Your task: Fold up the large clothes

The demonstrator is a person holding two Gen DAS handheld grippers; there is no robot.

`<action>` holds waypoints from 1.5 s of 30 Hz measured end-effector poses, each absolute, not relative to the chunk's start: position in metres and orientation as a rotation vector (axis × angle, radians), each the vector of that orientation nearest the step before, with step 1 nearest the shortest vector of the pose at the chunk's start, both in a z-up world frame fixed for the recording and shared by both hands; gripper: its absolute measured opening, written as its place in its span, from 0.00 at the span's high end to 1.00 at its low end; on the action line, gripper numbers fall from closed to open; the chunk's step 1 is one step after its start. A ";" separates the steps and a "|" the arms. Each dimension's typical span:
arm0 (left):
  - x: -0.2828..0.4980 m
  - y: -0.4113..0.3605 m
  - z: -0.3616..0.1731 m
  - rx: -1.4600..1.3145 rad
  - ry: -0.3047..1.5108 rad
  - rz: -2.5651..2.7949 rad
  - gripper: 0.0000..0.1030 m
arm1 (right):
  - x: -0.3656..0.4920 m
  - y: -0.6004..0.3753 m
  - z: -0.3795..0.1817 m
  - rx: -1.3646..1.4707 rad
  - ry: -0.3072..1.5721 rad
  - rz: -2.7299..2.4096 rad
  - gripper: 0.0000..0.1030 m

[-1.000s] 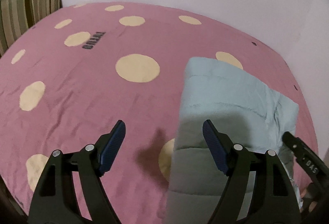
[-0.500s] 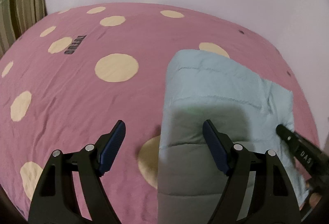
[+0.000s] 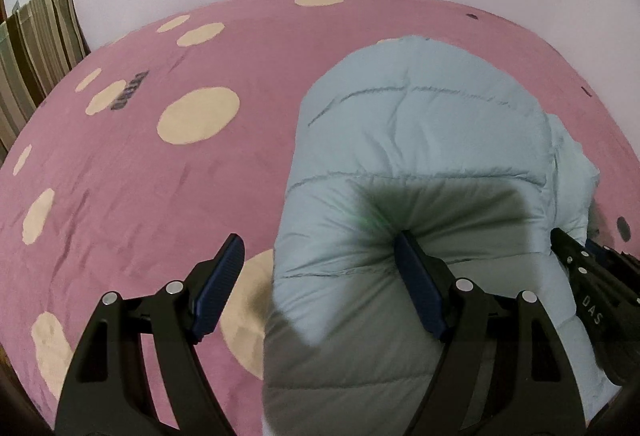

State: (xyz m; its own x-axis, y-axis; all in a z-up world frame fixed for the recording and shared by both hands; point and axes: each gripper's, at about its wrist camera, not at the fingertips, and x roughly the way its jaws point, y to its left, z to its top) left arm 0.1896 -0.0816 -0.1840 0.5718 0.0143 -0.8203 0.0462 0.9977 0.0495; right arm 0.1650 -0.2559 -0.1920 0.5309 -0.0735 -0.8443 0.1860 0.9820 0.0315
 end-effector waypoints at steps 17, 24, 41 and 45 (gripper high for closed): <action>0.158 -0.049 -0.144 0.002 0.878 -0.062 0.25 | 0.137 -0.252 -0.130 0.088 0.917 -0.188 0.69; 0.141 -0.047 -0.143 -0.011 0.899 -0.094 0.25 | 0.105 -0.223 -0.105 0.099 0.849 -0.094 0.69; 0.148 -0.066 -0.192 0.034 0.963 -0.108 0.23 | 0.115 -0.220 -0.180 0.103 0.934 -0.086 0.68; 0.145 -0.065 -0.168 0.043 0.966 -0.127 0.25 | 0.108 -0.220 -0.160 0.108 0.920 -0.087 0.66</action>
State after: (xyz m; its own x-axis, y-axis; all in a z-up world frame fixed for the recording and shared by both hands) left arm 0.1451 -0.0650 -0.1675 0.5618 -0.0884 -0.8225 0.1272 0.9917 -0.0197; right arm 0.1081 -0.2202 -0.1599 0.6032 -0.0292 -0.7971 0.1213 0.9911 0.0555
